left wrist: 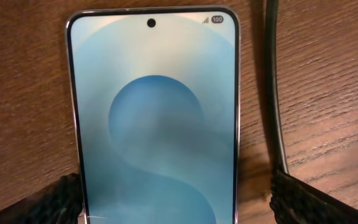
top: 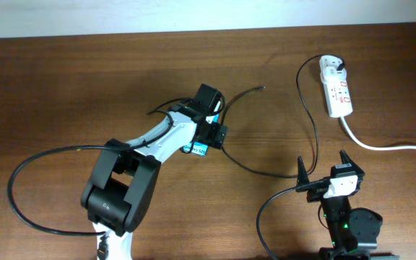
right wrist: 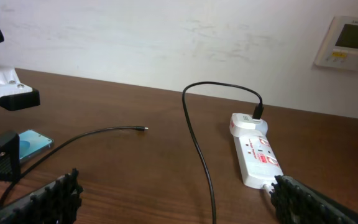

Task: Plug charger to phone and switch on socket
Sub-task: 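Grasp the phone's short edge with the left gripper and lift it upright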

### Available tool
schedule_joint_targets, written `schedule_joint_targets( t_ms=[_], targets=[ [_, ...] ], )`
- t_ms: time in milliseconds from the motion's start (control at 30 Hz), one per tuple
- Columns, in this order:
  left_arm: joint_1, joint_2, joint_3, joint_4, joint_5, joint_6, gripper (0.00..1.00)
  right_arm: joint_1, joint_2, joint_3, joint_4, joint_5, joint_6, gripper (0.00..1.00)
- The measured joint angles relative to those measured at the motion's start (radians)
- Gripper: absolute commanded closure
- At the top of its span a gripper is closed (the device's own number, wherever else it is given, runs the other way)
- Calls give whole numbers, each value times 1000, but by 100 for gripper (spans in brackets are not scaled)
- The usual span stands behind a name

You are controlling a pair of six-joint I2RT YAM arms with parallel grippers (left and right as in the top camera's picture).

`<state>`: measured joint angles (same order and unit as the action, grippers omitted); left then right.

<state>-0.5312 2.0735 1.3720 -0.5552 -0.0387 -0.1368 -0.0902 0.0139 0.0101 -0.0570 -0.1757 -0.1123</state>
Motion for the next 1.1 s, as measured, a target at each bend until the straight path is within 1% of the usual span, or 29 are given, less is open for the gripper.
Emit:
schedule_joint_targets(
  t_ms=[67,100,167,267,333,500,733,933,1033,1100],
  targets=[
    [0,2,1,0,-6,-2,17,0,0,0,0,0,0,2],
    [2,3,2,3,-12,-5,23,0,0,0,0,0,0,2],
    [3,3,2,6,-15,-10,28,0,0,0,0,0,0,2],
    [5,4,2,18,-15,-11,31,0,0,0,0,0,0,2],
    [5,5,2,24,-18,-11,35,0,0,0,0,0,0,2],
    [5,8,9,16,-18,-11,37,0,0,0,0,0,0,2],
    [6,49,103,-97,-12,-32,39,0,0,0,0,0,0,2],
    [9,58,122,-115,-13,-119,47,0,0,0,0,0,0,2],
    [19,59,126,-122,-10,-173,47,0,0,0,0,0,0,2],
    [28,62,139,-153,-10,-194,47,0,0,0,0,0,0,2]
  ],
)
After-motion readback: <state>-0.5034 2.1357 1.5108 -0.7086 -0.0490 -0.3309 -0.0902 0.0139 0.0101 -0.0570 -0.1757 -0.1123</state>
